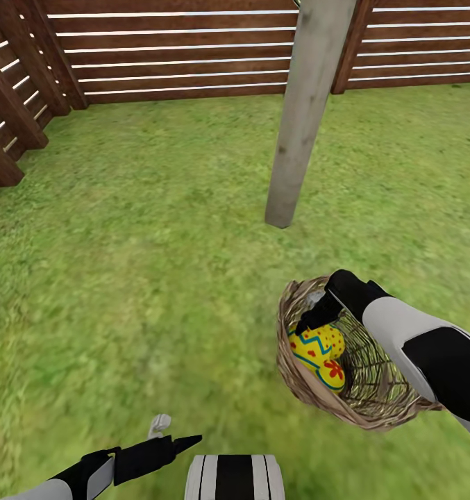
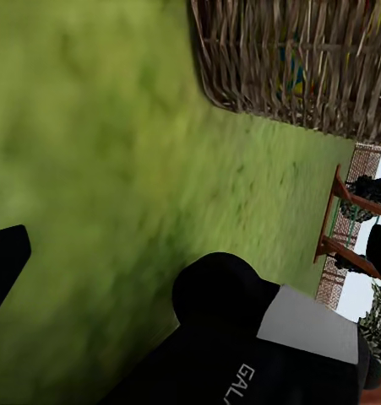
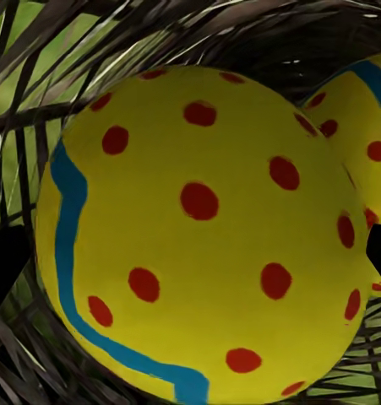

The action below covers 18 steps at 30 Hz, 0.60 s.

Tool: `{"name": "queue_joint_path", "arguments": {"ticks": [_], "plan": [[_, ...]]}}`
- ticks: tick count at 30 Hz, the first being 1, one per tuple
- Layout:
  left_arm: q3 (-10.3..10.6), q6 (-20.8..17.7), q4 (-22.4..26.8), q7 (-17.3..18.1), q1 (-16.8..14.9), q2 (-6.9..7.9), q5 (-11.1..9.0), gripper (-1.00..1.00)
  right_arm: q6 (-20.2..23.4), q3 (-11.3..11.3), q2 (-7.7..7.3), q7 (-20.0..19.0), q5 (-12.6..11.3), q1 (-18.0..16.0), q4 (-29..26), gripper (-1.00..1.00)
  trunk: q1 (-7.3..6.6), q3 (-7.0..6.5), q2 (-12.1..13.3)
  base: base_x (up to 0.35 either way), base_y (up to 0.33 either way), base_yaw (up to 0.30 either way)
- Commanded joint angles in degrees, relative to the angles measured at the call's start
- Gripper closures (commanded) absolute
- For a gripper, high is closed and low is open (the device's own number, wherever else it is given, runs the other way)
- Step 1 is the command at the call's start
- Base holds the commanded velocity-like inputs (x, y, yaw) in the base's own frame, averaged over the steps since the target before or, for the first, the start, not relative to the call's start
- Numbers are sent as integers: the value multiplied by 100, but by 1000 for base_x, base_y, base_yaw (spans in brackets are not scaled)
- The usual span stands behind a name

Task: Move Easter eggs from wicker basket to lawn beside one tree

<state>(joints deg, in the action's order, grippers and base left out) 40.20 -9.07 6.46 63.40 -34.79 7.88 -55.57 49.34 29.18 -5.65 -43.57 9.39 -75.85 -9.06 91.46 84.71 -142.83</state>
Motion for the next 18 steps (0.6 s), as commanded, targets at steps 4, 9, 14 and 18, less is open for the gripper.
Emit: {"name": "queue_joint_path", "arguments": {"ticks": [4, 9, 14, 18], "plan": [[41, -60, 5, 14, -2, 3, -59, -100, 17, 3, 6, -47, 61, 0, 8, -100, -1, 3, -1, 0, 0, 0], [41, -60, 5, 14, -2, 3, -59, -100, 13, 17, 11, -46, 56, 0, 166, -100, -1, 3, -1, 0, 0, 0], [41, -60, 5, 14, -2, 3, -72, -100, -22, 40, 18, -47, 54, 0, 443, -100, -1, 3, -1, 0, 0, 0], [41, -60, 5, 15, -2, 3, -76, -100, -194, 44, 20, -46, 54, 0, 651, -100, -1, 3, -1, 0, 0, 0]]}}
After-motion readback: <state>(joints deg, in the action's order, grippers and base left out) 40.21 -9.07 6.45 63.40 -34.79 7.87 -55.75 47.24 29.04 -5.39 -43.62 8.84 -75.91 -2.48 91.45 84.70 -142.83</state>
